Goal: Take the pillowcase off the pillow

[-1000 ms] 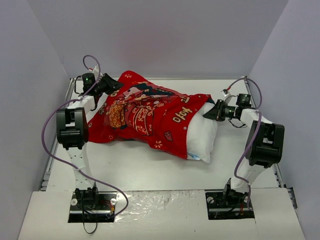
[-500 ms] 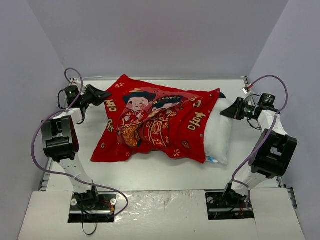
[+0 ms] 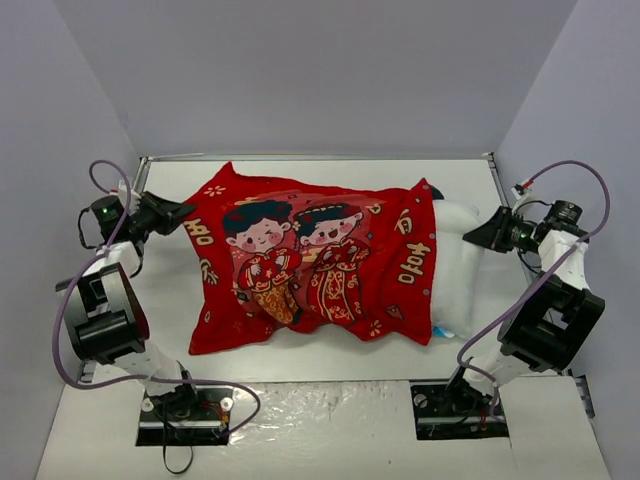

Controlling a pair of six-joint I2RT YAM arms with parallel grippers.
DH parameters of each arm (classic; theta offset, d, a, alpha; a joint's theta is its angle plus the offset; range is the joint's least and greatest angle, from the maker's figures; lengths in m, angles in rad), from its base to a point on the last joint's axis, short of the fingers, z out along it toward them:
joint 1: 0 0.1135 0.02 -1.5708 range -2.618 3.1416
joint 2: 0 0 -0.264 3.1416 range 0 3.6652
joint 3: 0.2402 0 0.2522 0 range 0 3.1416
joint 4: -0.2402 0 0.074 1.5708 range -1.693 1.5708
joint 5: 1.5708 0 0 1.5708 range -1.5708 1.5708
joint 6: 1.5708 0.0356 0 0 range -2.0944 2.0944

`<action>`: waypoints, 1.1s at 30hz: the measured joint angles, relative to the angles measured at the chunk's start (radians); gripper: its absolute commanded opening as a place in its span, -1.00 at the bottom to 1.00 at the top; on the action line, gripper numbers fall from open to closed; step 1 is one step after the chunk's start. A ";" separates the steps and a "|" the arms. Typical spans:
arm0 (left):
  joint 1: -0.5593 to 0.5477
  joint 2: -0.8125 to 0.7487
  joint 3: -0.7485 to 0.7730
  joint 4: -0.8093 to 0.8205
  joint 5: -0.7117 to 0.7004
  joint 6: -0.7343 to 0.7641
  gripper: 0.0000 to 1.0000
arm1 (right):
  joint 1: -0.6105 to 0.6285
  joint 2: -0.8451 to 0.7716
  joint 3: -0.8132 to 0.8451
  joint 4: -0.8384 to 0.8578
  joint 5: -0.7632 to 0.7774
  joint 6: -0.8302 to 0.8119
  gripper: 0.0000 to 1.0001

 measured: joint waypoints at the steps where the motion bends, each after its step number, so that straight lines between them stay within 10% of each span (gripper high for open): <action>1: 0.023 -0.024 -0.015 -0.018 0.005 0.007 -0.95 | -0.011 0.000 0.000 -0.009 -0.003 -0.002 -1.00; 16: 0.061 -0.126 0.083 -0.487 -0.268 0.203 -0.89 | -0.062 -0.017 0.018 0.010 0.065 0.072 -1.00; 20: -0.032 -0.045 0.280 -0.519 -0.393 0.248 0.51 | 0.082 -0.027 0.018 0.169 0.253 0.189 -1.00; 23: -0.078 0.005 0.440 -0.517 -0.464 0.277 0.95 | 0.209 -0.019 0.040 0.288 0.439 0.286 -1.00; 26: -0.135 -0.003 0.541 -0.565 -0.548 0.335 0.89 | 0.327 0.007 0.116 0.356 0.621 0.406 -1.00; 28: -0.181 -0.017 0.619 -0.655 -0.629 0.390 0.89 | 0.388 0.034 0.179 0.378 0.702 0.465 -0.72; 30: -0.225 -0.052 0.661 -0.734 -0.712 0.433 0.89 | 0.414 0.064 0.238 0.389 0.726 0.497 -0.10; 31: -0.248 -0.089 0.656 -0.770 -0.747 0.443 0.89 | 0.414 0.079 0.265 0.391 0.713 0.490 0.54; 33: -0.304 -0.202 0.589 -0.821 -0.816 0.445 0.89 | 0.389 0.096 0.314 0.375 0.626 0.439 0.87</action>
